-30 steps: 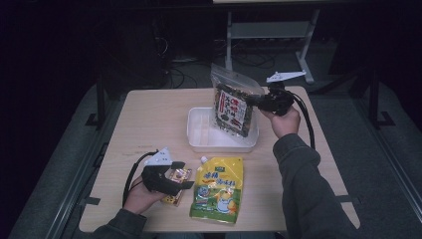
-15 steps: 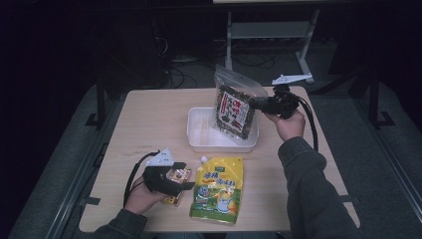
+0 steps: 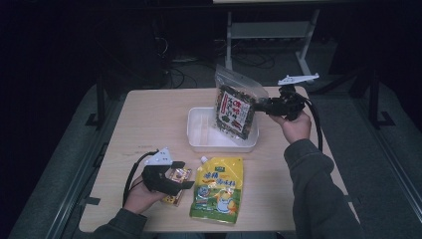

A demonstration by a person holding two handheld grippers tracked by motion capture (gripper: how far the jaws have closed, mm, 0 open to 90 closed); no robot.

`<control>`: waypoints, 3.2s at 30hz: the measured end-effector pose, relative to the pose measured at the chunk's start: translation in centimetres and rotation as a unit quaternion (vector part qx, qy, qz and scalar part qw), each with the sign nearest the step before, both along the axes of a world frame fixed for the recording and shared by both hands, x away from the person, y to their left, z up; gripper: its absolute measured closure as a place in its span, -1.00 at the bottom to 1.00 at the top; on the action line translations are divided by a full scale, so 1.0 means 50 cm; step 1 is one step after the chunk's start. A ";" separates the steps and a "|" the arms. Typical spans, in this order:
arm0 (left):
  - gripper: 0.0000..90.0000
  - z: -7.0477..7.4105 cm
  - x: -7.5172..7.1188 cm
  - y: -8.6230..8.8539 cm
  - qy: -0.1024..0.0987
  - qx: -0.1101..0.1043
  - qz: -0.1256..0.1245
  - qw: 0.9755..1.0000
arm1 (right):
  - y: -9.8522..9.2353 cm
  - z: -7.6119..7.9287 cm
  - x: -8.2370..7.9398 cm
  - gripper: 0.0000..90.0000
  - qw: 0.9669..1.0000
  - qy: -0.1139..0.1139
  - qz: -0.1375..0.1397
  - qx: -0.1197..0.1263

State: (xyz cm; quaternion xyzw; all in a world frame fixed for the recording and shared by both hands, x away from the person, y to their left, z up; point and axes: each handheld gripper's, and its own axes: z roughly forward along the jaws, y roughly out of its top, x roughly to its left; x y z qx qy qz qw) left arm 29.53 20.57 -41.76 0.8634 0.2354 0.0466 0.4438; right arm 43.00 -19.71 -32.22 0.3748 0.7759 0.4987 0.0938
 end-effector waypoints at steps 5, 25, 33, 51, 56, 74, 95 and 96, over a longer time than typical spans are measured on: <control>-0.54 -0.001 0.000 0.001 0.002 0.000 0.002 1.000 | -0.010 -0.006 -0.011 0.22 1.000 0.005 -0.002 0.002; -0.59 -0.003 -0.003 -0.003 0.001 0.007 0.007 1.000 | -0.039 -0.026 -0.066 -0.08 0.999 0.034 0.002 0.005; -0.60 -0.004 -0.005 -0.009 0.001 0.010 0.003 1.000 | -0.046 -0.041 -0.108 -0.20 0.999 0.046 0.009 0.005; -0.59 -0.008 -0.005 -0.012 0.003 0.018 0.000 1.000 | -0.014 -0.079 -0.166 -0.29 0.996 0.072 0.044 -0.008; -0.59 -0.009 -0.006 -0.014 0.004 0.020 -0.001 1.000 | -0.005 -0.087 -0.170 -0.29 0.996 0.077 0.050 -0.013; -0.57 -0.012 -0.006 -0.022 0.007 0.021 -0.004 1.000 | 0.055 -0.139 -0.160 -0.24 0.988 0.123 0.076 -0.057; -0.57 -0.012 -0.008 -0.024 0.008 0.020 -0.005 1.000 | 0.091 -0.227 -0.162 -0.13 0.977 0.181 0.075 -0.081; -0.57 -0.012 -0.008 -0.024 0.008 0.020 -0.005 1.000 | 0.091 -0.227 -0.162 -0.13 0.977 0.181 0.075 -0.081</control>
